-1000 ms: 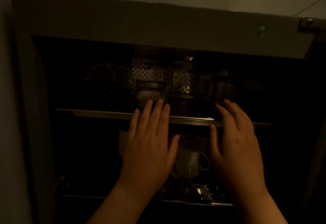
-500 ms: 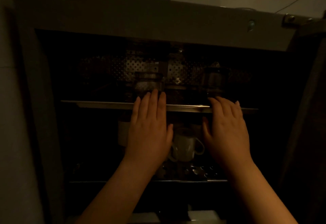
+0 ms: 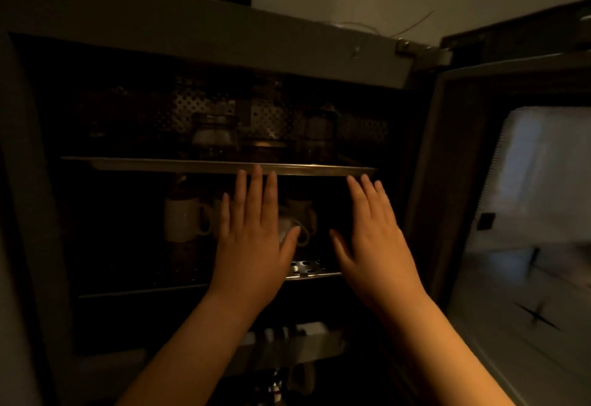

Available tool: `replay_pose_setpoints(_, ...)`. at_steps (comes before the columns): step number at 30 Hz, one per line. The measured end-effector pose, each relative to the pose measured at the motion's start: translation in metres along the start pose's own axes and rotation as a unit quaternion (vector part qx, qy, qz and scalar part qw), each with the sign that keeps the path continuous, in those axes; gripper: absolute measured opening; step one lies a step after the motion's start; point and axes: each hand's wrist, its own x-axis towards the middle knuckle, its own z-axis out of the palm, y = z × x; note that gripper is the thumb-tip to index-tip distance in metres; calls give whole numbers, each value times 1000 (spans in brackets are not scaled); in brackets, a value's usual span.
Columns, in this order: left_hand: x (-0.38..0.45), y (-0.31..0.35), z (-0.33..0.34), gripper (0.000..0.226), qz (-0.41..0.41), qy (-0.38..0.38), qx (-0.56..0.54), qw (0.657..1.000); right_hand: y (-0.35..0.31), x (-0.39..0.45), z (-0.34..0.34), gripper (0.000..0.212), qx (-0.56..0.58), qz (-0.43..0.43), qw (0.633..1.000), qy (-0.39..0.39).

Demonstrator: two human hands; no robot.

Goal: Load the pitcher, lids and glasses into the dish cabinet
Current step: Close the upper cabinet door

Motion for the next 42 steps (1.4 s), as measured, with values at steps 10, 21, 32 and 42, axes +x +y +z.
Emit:
replay_pose_setpoints(10, -61, 172, 7, 76, 97, -71, -138, 983, 69, -117, -125, 72, -62, 114, 992, 5)
replay_pose_setpoints(21, -93, 302, 12, 77, 246, -159, -252, 922, 84, -206, -209, 61, -296, 189, 936, 14)
replay_pose_setpoints(32, -103, 337, -28, 86, 318, -227, -273, 879, 82, -239, -264, 42, -202, 277, 934, -103)
replay_pose_setpoints(42, -114, 353, -69, 77, 419, -105, -284, 856, 62, -268, -302, 44, -299, 177, 928, 133)
